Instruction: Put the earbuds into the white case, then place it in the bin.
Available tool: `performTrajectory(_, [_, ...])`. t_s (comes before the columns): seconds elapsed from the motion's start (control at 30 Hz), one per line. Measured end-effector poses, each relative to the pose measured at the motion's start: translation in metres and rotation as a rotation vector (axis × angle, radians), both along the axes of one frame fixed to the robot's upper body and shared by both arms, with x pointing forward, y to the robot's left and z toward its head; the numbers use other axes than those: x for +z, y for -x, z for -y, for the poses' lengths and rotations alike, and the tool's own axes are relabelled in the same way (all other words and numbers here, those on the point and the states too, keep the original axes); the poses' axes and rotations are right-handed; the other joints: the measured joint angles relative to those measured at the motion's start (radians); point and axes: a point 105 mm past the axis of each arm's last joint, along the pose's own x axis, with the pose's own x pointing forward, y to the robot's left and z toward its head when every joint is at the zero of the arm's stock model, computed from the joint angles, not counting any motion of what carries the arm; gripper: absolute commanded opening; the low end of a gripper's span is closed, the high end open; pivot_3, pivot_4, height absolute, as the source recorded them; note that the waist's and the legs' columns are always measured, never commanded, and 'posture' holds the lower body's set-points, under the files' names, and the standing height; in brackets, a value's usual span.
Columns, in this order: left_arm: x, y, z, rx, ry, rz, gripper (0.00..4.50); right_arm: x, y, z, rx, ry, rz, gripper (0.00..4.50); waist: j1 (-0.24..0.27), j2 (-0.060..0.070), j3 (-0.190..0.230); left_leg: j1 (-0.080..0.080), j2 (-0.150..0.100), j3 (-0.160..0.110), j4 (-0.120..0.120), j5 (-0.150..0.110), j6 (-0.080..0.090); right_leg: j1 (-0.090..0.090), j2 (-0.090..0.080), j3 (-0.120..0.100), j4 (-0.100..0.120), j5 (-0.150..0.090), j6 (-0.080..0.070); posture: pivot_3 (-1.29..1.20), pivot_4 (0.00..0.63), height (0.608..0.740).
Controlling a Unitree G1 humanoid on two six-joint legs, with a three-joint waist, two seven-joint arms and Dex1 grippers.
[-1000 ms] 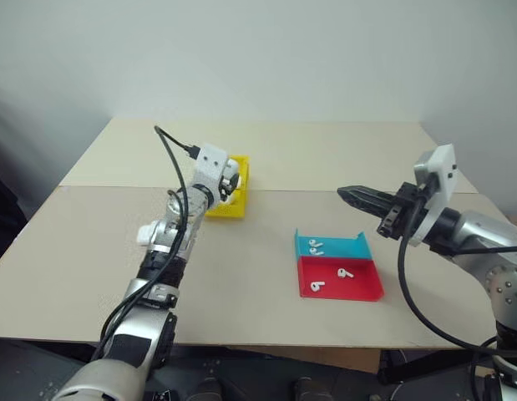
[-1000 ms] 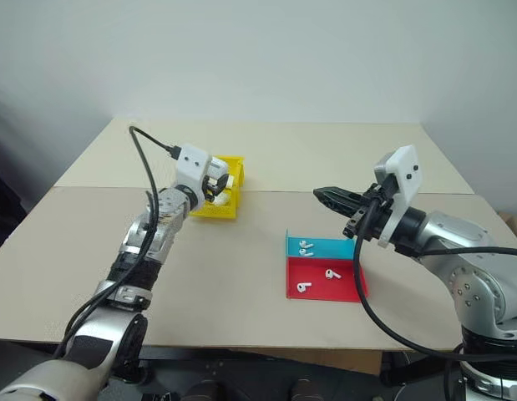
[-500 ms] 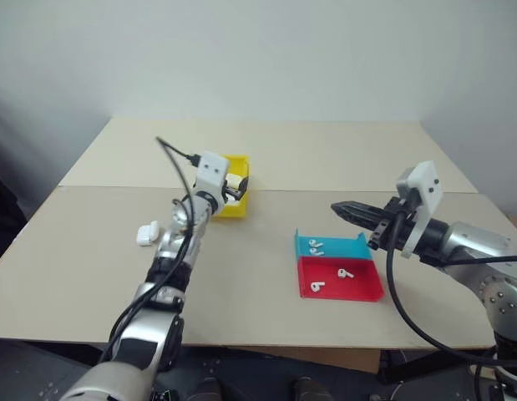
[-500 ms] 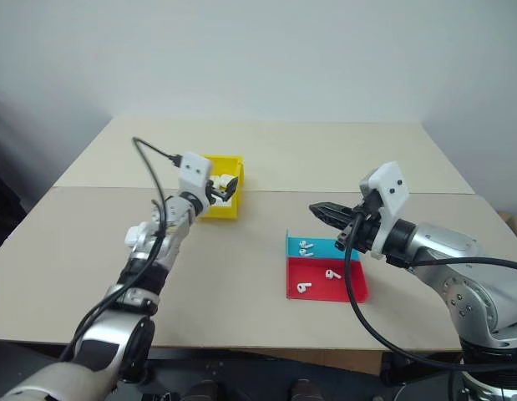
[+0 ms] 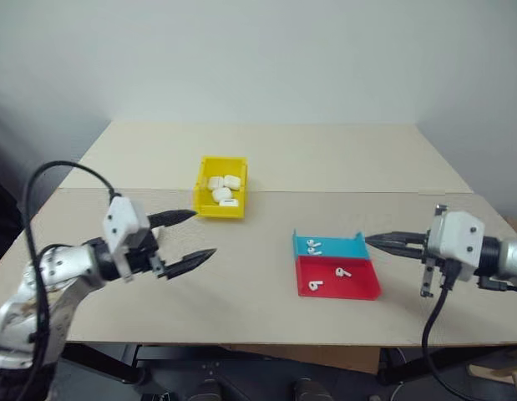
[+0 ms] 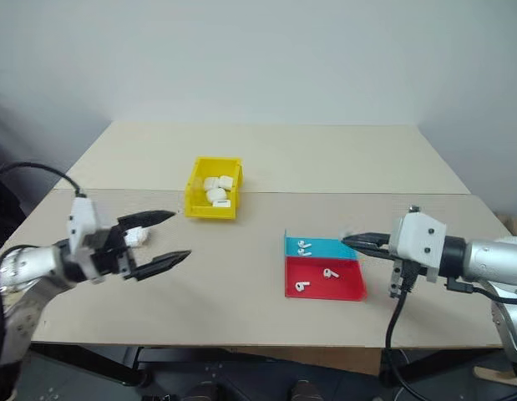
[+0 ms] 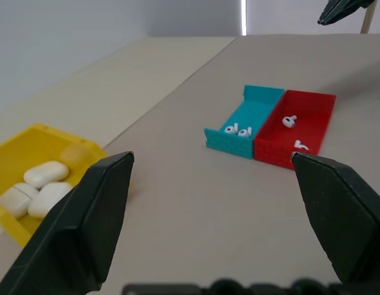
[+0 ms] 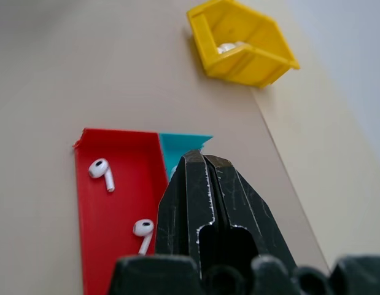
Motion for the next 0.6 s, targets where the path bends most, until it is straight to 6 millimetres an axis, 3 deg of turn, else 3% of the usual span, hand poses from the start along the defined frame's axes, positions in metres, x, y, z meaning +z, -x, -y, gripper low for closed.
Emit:
performTrajectory(0.27, [-0.013, 0.034, -0.042, 0.067, -0.060, -0.153, 4.47, -0.009, 0.012, 0.016, 0.008, 0.045, -0.054, 0.00, 0.000, 0.000, 0.000, 0.000, 0.000, 0.001, 0.000, 0.000, 0.000, -0.001, 0.000, 0.000, 0.000, 0.000, 0.000, 0.00, 0.150, 0.740])
performTrajectory(0.6, [-0.013, 0.046, -0.053, 0.092, -0.108, -0.146, 4.47, -0.005, 0.011, 0.044, -0.016, 0.104, -0.038, 0.00, 0.001, 0.000, 0.000, 0.000, 0.001, 0.002, -0.001, 0.000, 0.000, -0.002, 0.000, 0.000, 0.000, -0.001, -0.001, 0.00, 0.150, 0.740])
